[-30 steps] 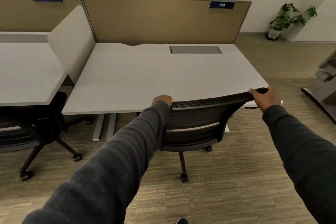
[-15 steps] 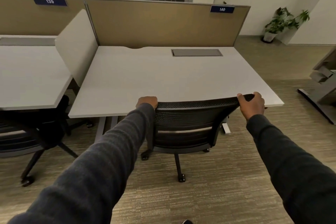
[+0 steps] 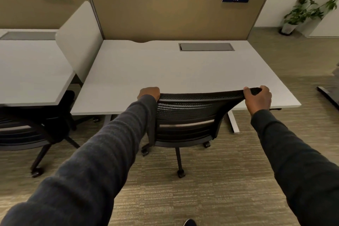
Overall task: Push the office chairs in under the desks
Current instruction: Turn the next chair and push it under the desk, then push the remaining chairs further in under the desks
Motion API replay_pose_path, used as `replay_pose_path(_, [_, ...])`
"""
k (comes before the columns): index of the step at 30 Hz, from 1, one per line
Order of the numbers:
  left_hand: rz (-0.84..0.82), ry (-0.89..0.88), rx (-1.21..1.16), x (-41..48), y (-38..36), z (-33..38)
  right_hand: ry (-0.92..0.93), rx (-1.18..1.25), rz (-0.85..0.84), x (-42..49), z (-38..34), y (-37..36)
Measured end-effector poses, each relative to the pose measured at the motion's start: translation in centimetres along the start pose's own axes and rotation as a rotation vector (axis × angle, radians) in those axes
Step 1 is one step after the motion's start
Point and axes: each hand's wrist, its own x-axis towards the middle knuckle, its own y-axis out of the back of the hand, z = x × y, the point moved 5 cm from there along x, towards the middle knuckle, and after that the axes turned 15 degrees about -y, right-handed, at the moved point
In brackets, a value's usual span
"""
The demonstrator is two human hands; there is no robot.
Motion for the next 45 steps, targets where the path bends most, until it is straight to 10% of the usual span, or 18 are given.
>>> replay_pose_path(5, [0.069,0.002,-0.065,-0.2,1.4,-0.1,0.026,-0.020,-0.007,-0.5,-0.3,-0.8])
replay_pose_path(13, [0.254,0.125,-0.828,-2.6,0.3,-4.0,0.057,-0.127,-0.047,-5.2,1.4,-3.3])
replay_pose_path(24, [0.235,-0.288,0.382,-10.9,4.8,-14.6,0.314,-0.286,-0.096,-24.5,3.9,-12.9])
replay_pose_path(45, [0.246,-0.268,0.502,-13.2,19.0,-36.3,0.460,-0.422,-0.344,-45.4,-0.4,-35.6])
